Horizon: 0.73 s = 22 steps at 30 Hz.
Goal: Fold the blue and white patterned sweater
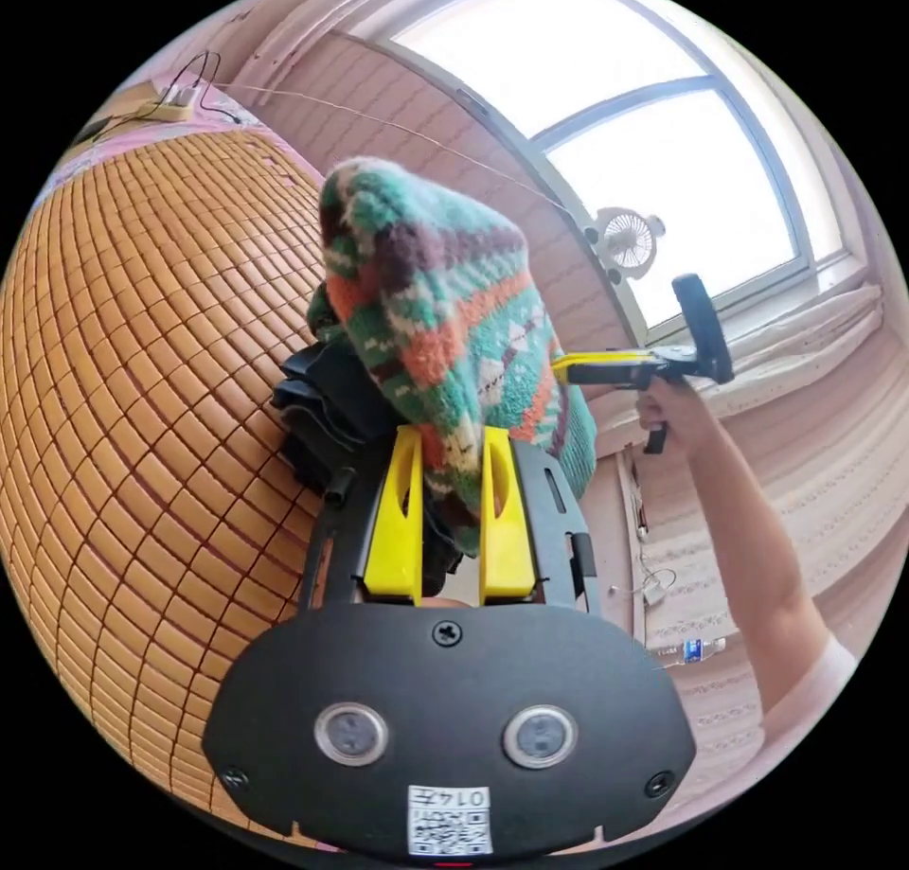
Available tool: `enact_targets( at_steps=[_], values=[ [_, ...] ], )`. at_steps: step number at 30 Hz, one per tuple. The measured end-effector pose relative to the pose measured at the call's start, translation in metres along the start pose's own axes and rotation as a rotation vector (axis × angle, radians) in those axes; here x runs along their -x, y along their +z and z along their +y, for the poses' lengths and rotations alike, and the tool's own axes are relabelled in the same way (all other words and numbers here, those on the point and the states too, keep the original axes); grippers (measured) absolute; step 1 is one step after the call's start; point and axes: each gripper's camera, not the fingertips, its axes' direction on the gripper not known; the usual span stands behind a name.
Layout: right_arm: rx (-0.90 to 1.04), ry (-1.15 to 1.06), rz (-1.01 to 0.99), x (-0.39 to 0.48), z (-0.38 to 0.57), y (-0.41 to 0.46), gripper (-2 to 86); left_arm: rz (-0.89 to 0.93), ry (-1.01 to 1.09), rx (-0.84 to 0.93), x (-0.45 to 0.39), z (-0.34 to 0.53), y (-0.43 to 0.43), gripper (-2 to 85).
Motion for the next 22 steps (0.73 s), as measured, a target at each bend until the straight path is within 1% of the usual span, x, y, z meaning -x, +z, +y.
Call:
enact_targets(
  at_steps=[1,2,6,9,10,13,14,15,16,18,19,20,21,22],
  values=[
    [-0.017,-0.001,0.020,0.005,0.004,0.005,5.8,0.006,0.014,-0.004,-0.001,0.000,0.001,9.6],
    [-0.053,-0.005,0.042,0.015,0.011,0.010,5.7,-0.021,0.072,0.018,-0.006,0.002,0.003,9.7],
    [-0.147,0.029,0.050,0.039,0.036,0.022,5.7,-0.061,0.197,0.037,-0.028,0.011,-0.003,9.1],
    [-0.245,0.066,0.134,0.076,0.064,0.018,6.3,-0.177,0.325,0.002,-0.055,0.034,-0.024,8.3],
    [-0.265,0.055,0.145,0.088,0.072,0.017,6.5,-0.263,0.368,-0.013,-0.066,0.046,-0.036,8.3],
    [-0.344,-0.039,0.159,0.163,0.117,0.016,8.1,-0.413,0.457,0.000,-0.089,0.085,-0.066,8.5],
    [-0.367,-0.083,0.140,0.197,0.137,0.020,8.6,-0.499,0.494,0.010,-0.098,0.105,-0.079,8.6],
    [-0.381,-0.137,0.102,0.233,0.158,0.028,9.1,-0.544,0.507,0.011,-0.102,0.115,-0.086,8.7],
    [-0.379,-0.162,0.082,0.251,0.168,0.032,9.3,-0.622,0.530,0.013,-0.110,0.137,-0.101,8.9],
    [-0.345,-0.262,0.011,0.323,0.206,0.057,10.1,-0.714,0.542,0.029,-0.120,0.168,-0.122,9.4],
    [-0.336,-0.284,-0.003,0.342,0.215,0.064,10.3,-0.776,0.533,0.048,-0.125,0.187,-0.135,9.6],
    [-0.317,-0.334,-0.017,0.378,0.233,0.079,10.6,-0.829,0.512,0.065,-0.129,0.207,-0.149,9.8],
    [-0.288,-0.381,-0.020,0.413,0.249,0.093,10.7,-0.853,0.496,0.063,-0.131,0.217,-0.157,10.0],
    [-0.274,-0.412,-0.020,0.431,0.256,0.100,10.8,-0.885,0.466,0.061,-0.135,0.236,-0.172,10.1]
  ],
)
